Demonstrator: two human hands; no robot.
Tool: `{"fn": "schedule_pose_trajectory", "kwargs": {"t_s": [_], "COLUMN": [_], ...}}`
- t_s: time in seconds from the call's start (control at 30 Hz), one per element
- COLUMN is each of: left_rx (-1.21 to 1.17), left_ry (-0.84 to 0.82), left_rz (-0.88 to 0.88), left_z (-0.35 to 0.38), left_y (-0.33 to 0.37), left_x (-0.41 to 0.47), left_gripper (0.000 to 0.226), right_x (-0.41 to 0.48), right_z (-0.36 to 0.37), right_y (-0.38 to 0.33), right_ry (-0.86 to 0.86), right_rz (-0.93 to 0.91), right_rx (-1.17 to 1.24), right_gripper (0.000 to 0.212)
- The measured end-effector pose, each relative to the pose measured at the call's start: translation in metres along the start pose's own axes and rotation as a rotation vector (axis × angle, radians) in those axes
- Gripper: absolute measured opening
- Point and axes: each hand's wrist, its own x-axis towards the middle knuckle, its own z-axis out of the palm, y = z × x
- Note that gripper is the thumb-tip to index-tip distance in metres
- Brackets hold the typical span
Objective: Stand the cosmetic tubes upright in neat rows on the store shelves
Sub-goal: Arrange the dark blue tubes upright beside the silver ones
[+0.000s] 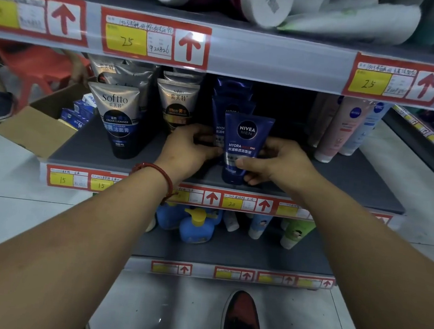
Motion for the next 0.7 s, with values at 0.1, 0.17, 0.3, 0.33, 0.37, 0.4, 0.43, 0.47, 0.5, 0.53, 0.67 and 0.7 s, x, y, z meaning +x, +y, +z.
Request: {"fn": "schedule_pose_trajectory", "kwargs": {"t_s": [0.1,0.17,0.3,0.33,0.37,0.4,0.43,0.47,0.5,0.53,0.67,0.7], "left_rx": [-0.032,-0.049,-0.042,-0.045,-0.039,-0.024,-0.004,0.014,0.025,0.033,0.057,0.06], "left_ry": [-0.045,-0.085,-0.181,-0.211,-0.241,-0.269,-0.288,-0.293,-0.286,-0.272,-0.241,-0.239], "left_rz": [-0.033,-0.046,-0.111,-0.126,-0.138,-0.142,-0.137,-0.123,-0.106,-0.09,-0.045,-0.048], "left_z": [-0.007,-0.012,-0.019,-0.02,-0.022,-0.023,-0.025,-0.025,-0.025,-0.025,-0.024,-0.024], "left_y": [-0.004,-0.005,0.001,0.003,0.004,0.006,0.007,0.007,0.007,0.006,0.007,0.006], "left_x": [0.0,-0.001,-0.008,-0.01,-0.01,-0.012,-0.013,-0.014,-0.014,-0.015,-0.017,-0.017], "left_gripper": [0.038,0.039,0.057,0.063,0.067,0.069,0.069,0.068,0.066,0.06,0.042,0.041], "right_x": [0.002,0.005,0.006,0.007,0.007,0.007,0.007,0.007,0.007,0.008,0.008,0.008], "right_z": [0.007,0.013,0.02,0.021,0.021,0.022,0.022,0.022,0.023,0.023,0.026,0.026], "right_y": [-0.001,0.0,0.002,0.002,0.002,0.002,0.003,0.003,0.004,0.004,0.002,0.002], "right_ry": [0.023,0.048,0.072,0.076,0.079,0.08,0.08,0.078,0.075,0.072,0.077,0.077], "right_rz": [-0.01,-0.01,-0.007,-0.007,-0.009,-0.011,-0.014,-0.017,-0.02,-0.023,-0.016,-0.012], "right_rx": [0.008,0.006,0.003,0.004,0.003,0.004,0.005,0.009,0.01,0.009,0.008,0.009], "right_gripper": [0.037,0.039,0.039,0.038,0.037,0.036,0.034,0.032,0.03,0.03,0.031,0.032]}}
